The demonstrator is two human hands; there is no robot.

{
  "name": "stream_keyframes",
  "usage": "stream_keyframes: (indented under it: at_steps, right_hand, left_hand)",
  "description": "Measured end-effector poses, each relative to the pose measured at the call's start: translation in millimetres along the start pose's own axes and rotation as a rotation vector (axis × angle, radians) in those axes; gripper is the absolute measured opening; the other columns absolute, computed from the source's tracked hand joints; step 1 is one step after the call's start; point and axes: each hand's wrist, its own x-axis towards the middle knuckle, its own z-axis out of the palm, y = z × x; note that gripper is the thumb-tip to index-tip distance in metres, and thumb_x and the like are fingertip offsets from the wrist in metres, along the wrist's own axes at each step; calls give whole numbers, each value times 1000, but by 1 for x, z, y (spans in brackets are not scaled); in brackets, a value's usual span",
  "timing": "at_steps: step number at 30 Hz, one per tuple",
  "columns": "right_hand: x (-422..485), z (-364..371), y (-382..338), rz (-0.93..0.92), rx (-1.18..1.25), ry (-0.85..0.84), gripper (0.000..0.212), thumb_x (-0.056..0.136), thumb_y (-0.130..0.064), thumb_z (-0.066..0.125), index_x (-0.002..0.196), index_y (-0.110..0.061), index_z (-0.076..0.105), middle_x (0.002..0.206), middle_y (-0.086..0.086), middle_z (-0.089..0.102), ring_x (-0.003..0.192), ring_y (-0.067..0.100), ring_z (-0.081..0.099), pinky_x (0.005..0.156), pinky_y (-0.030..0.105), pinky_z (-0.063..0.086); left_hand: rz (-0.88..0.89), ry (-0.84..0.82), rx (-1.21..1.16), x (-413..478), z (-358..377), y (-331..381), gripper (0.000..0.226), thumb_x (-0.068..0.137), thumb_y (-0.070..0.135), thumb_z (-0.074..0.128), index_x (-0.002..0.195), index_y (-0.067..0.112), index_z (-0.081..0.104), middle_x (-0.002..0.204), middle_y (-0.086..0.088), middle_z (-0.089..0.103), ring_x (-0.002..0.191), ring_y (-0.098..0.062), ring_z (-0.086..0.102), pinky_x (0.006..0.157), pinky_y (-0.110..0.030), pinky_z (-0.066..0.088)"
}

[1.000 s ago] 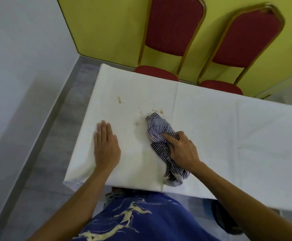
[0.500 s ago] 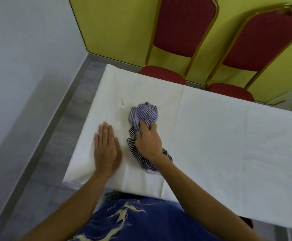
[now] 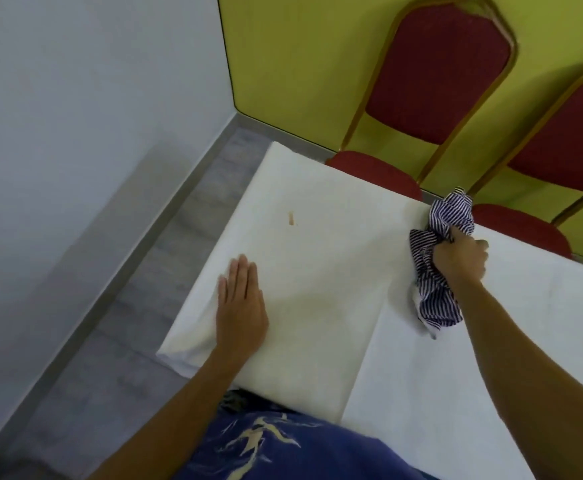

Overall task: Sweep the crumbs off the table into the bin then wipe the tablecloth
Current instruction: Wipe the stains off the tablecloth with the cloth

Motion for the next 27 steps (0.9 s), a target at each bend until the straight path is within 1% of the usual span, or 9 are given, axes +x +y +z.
stream_keyframes:
  at_steps: [3,6,9,12,15,19,21,23,27]
  right_hand:
    - [-35,25,-47,-124,113,-3,42,96,-21,42,136,-14,53,137,26,43,119,47,49,102,51,42]
    - [-98,58,-88,-437,187,-67,33,99,-19,44,127,-7,58,127,27,51,106,44,57,89,46,49]
    - [-168,82,-110,-809,129,-242,41,98,-24,49,138,-15,55,128,19,49,102,39,58,84,44,54]
    - [-159,76,-108,-999,26,-324,46,94,-23,54,140,-28,55,123,13,52,104,35,57,81,44,56]
    - [-89,60,-99,-913,-48,-174,47,90,-18,53,134,-34,60,111,14,53,97,38,58,76,44,56]
    - [5,47,-112,-371,91,-81,55,83,-24,44,136,-24,59,123,22,56,106,43,57,92,46,51]
    - [1,55,-143,-216,204,-114,53,83,-22,43,132,-14,61,131,23,56,117,42,52,99,45,46]
    - [-37,66,-177,-277,266,-161,49,87,-26,44,130,-8,60,138,24,51,122,41,51,103,44,44]
    - [-152,101,-200,-707,196,-338,47,97,-30,47,142,-18,51,144,21,40,117,40,54,99,43,47]
  left_hand:
    - [-55,61,4,-15,-5,-14,53,102,22,31,150,-1,34,160,-18,28,150,-31,23,122,-48,19]
    - [-41,78,-10,-17,-8,-14,54,103,22,35,152,1,31,161,-15,26,152,-28,20,123,-47,16]
    - [-37,82,-5,-20,-7,-13,54,102,21,38,152,1,32,161,-16,27,152,-28,19,123,-48,18]
    - [-37,75,-4,-22,-7,-15,54,102,21,39,151,1,33,161,-15,27,152,-27,19,123,-48,19]
    - [-34,51,-17,-18,-6,-11,53,101,20,40,151,1,34,161,-15,28,151,-29,22,122,-48,20]
    - [-71,83,-29,-27,-9,-18,53,100,16,38,149,-2,35,159,-18,30,150,-31,25,120,-48,24]
    - [-77,113,-28,-40,-10,-25,53,100,15,42,150,-2,34,160,-17,30,151,-29,24,120,-49,26]
    - [-78,117,-44,-46,-10,-26,55,100,16,43,151,-1,33,160,-15,30,151,-27,22,121,-49,25]
    - [-106,99,-62,-47,-6,-23,54,101,20,43,151,2,34,160,-13,30,151,-26,23,122,-46,24]
